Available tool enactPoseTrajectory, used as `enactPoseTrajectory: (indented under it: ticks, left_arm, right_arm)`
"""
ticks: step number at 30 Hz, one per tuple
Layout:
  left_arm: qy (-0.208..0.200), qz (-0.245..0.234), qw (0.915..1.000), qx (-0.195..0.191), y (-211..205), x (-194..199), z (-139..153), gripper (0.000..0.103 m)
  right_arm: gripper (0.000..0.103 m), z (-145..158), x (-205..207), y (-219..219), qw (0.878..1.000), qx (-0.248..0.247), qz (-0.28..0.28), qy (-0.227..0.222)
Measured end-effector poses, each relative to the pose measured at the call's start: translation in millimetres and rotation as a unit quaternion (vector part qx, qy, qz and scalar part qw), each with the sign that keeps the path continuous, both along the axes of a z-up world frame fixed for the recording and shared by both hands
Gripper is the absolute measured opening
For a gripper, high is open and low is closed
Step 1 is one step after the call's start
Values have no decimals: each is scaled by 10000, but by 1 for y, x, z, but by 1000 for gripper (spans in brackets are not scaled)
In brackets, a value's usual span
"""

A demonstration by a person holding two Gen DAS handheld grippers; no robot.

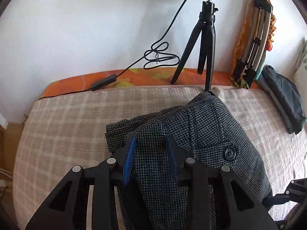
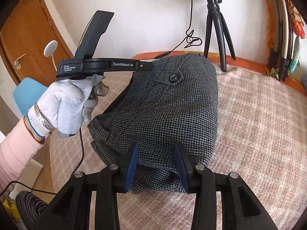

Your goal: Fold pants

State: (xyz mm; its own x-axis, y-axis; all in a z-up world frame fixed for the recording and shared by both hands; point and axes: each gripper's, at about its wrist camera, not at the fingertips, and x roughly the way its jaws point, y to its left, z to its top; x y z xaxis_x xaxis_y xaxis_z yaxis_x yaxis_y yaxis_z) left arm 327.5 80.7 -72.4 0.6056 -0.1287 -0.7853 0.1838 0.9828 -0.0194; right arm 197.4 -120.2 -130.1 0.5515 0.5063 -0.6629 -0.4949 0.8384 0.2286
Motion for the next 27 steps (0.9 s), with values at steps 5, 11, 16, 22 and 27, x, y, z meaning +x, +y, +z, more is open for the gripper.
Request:
enactPoseTrajectory:
  ticks: [5, 11, 16, 22, 27]
  left_arm:
    - [89, 193, 9998, 64, 8, 13, -11, 31]
    - [48, 152, 9997, -196, 27, 3, 12, 38]
    - [225, 123, 9980, -570, 53, -5, 27, 59]
    - [912, 94, 9810, -1708, 75, -3, 9, 65]
    - [1111, 336, 9699, -2142, 83, 6, -10, 66]
  right_arm:
    - [40, -13, 3, 3, 9996, -134, 100, 221]
    - [42, 10, -10, -9, 9998, -33, 206, -35]
    - [73, 26, -12, -34, 9999, 118, 1, -88]
    - [87, 14, 11, -55, 9983, 345, -35, 465]
    - [87, -3, 30, -61, 9944, 593, -21, 875]
